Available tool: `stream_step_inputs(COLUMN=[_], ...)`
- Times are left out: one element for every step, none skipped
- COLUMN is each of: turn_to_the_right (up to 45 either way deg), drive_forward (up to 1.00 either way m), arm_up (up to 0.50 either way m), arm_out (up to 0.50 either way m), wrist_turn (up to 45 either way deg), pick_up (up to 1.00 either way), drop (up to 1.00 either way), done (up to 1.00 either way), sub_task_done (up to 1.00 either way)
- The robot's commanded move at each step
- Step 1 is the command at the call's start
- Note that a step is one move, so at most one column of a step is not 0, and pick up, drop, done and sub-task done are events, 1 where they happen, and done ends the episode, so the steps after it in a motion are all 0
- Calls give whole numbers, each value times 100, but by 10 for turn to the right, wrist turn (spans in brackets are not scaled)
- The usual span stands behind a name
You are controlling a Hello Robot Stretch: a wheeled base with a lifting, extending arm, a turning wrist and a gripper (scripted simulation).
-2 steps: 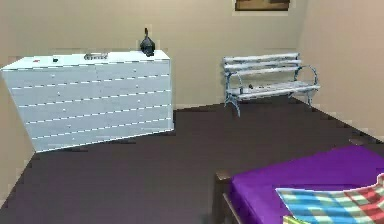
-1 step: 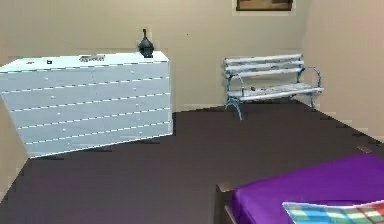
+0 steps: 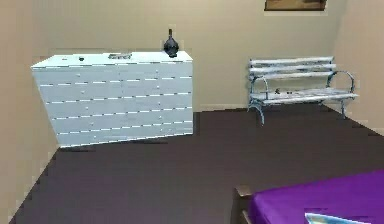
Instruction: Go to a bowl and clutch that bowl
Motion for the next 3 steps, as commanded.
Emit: stream_step_inputs(turn_to_the_right=[0,-330,0], drive_forward=[100,0,10], arm_up=[0,0,0], arm_out=[0,0,0], wrist_turn=[0,0,0], pick_up=[0,0,0], drop=[0,0,0], done=[0,0,0], sub_task_done=[0,0,0])
